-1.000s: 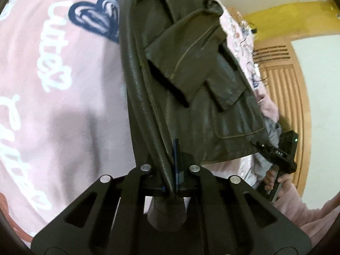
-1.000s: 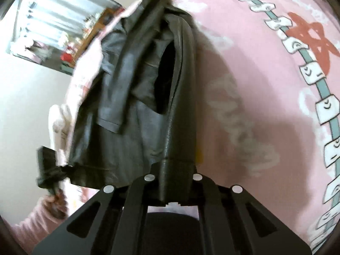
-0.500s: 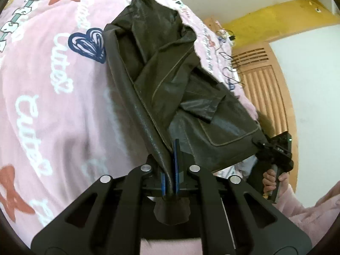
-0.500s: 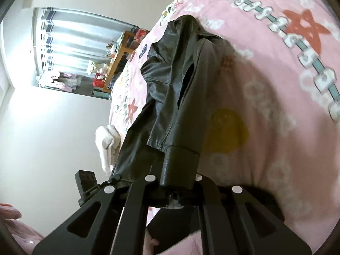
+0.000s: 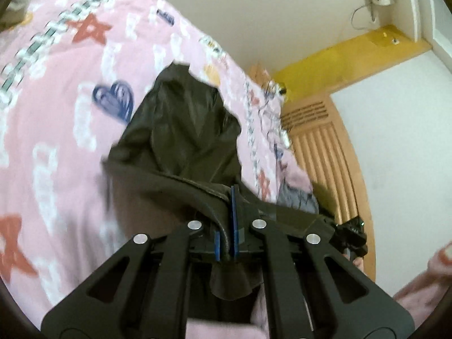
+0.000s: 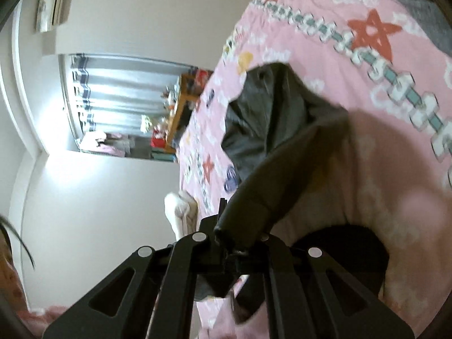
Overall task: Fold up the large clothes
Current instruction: 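Close the left tool on the jacket hem and lift it toward the collar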
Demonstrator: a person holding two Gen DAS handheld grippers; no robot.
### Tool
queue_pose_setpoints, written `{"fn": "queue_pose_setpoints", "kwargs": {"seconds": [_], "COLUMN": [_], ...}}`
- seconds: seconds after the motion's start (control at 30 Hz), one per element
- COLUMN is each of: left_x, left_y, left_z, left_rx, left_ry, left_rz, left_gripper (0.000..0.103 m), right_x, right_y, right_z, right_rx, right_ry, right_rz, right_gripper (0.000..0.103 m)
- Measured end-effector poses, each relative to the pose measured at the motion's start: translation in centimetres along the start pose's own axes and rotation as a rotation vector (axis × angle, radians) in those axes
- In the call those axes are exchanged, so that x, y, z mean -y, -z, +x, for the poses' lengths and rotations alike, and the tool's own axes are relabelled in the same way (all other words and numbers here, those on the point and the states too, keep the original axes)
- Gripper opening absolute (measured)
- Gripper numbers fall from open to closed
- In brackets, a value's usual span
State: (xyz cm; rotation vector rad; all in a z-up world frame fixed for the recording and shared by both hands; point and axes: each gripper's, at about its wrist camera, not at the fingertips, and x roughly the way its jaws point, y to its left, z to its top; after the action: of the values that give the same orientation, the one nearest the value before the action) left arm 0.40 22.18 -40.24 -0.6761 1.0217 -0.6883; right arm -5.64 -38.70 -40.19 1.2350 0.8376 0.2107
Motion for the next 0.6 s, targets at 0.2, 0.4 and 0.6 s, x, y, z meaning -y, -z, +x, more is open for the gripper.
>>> {"fn": "queue_pose_setpoints", "kwargs": {"seconds": [0.2, 0.4, 0.6], "left_x": [-0.6, -3.8, -6.8], "left_y": [-9.0, -18.2, -24.9], "left_z": [5.0, 12.4, 21.3], "left_rx": [0.032, -0.007, -0.103], "left_ry": [-0.035, -0.109, -0.218], "left_rz": [0.034, 0.041, 0.087], "left_gripper": [0.005, 0.005, 0.005], "right_x": [-1.5, -0.4, 2.8], "right_y": [-9.0, -18.8, -28.0], "right_z": [5.2, 12.6, 21.8], "right_rx": [0.024, -0.005, -0.059], "right_ry": [-0.033, 0.001, 0.113], "right_rz": [-0.018, 0.037, 0.061], "right_gripper": [0.005, 0.005, 0.005]}}
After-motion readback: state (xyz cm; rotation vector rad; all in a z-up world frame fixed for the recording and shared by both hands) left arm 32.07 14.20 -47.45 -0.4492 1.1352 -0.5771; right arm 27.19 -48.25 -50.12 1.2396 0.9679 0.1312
